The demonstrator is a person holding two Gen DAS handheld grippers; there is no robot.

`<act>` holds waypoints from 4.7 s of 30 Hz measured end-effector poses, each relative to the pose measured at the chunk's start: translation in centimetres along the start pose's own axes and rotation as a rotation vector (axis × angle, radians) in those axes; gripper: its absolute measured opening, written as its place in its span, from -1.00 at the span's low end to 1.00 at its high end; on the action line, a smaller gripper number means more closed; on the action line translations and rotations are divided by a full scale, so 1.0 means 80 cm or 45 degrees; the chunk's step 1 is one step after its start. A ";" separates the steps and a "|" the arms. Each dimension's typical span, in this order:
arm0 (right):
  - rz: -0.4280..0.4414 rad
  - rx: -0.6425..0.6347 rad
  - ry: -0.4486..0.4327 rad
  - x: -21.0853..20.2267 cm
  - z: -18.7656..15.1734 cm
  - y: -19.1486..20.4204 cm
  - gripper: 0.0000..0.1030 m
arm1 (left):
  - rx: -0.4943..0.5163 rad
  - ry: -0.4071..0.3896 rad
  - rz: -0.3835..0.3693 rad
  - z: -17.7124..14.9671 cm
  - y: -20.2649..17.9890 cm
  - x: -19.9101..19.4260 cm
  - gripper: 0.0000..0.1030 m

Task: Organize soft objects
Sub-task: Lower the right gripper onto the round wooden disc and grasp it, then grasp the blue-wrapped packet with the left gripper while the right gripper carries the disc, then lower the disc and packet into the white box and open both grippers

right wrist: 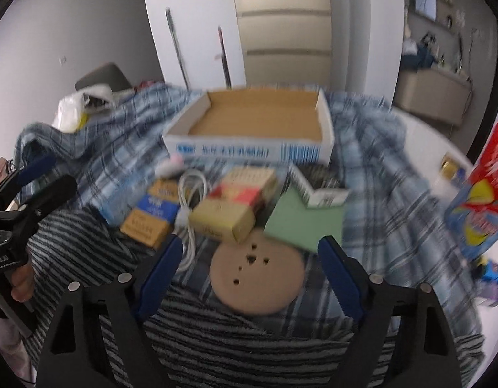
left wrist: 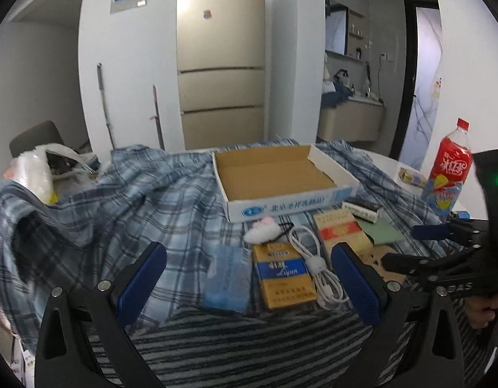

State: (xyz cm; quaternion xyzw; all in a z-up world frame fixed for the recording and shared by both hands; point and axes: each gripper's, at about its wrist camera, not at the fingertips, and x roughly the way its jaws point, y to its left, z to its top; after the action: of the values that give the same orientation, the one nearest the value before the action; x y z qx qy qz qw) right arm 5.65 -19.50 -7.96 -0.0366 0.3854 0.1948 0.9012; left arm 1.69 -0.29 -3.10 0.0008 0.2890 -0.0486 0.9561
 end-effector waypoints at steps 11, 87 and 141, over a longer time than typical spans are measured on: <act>-0.019 0.005 0.261 0.052 -0.002 -0.009 0.63 | 0.097 0.204 -0.137 -0.011 -0.008 0.010 1.00; 0.038 -0.074 -0.064 0.000 0.009 0.007 0.49 | 0.096 0.360 -0.069 0.001 0.040 0.078 -0.24; -0.121 0.097 -0.017 0.126 0.197 -0.048 0.50 | -0.225 0.147 0.005 0.148 0.027 0.217 -0.27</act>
State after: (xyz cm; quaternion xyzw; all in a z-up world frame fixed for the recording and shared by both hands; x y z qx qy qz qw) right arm 24.15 -16.37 -4.42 -0.0194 0.3844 0.1371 0.9127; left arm 22.83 -0.09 -2.90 -0.0801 0.3468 -0.0211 0.9343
